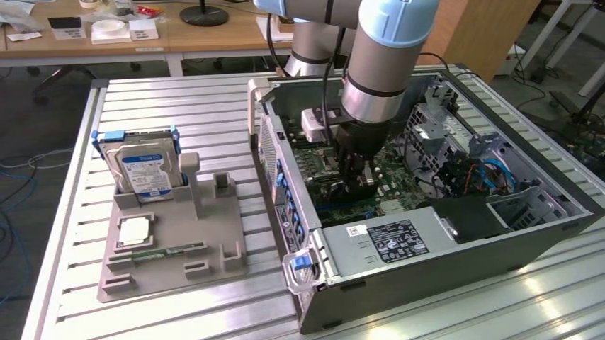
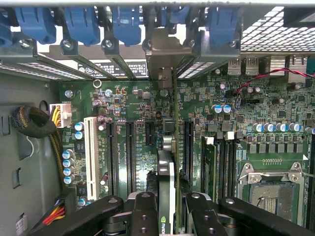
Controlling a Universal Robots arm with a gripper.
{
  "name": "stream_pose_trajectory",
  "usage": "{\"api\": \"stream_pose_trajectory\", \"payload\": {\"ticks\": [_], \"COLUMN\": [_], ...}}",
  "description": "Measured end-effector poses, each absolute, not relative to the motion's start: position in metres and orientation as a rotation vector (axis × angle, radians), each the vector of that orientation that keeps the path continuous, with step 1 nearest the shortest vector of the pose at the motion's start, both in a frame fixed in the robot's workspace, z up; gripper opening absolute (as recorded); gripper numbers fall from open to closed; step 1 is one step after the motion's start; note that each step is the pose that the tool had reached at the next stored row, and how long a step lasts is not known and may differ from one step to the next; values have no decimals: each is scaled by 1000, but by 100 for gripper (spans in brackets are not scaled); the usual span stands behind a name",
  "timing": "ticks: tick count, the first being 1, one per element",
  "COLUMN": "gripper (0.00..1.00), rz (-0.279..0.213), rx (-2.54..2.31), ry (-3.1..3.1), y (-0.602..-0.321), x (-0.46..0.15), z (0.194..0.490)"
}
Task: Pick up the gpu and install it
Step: 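Insert the gpu into the slot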
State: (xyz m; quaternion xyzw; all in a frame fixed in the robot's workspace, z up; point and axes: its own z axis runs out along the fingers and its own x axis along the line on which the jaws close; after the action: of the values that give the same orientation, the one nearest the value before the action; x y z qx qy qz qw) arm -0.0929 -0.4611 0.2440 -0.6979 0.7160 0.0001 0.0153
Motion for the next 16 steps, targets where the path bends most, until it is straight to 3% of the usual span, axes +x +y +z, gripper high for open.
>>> {"api": "stream_pose_trajectory", "payload": {"ticks": [16], "gripper": [27], "rz": [0], "rx": [-2171], "ry": [2228], "y": [-461], "x": [-93], "z": [243]}}
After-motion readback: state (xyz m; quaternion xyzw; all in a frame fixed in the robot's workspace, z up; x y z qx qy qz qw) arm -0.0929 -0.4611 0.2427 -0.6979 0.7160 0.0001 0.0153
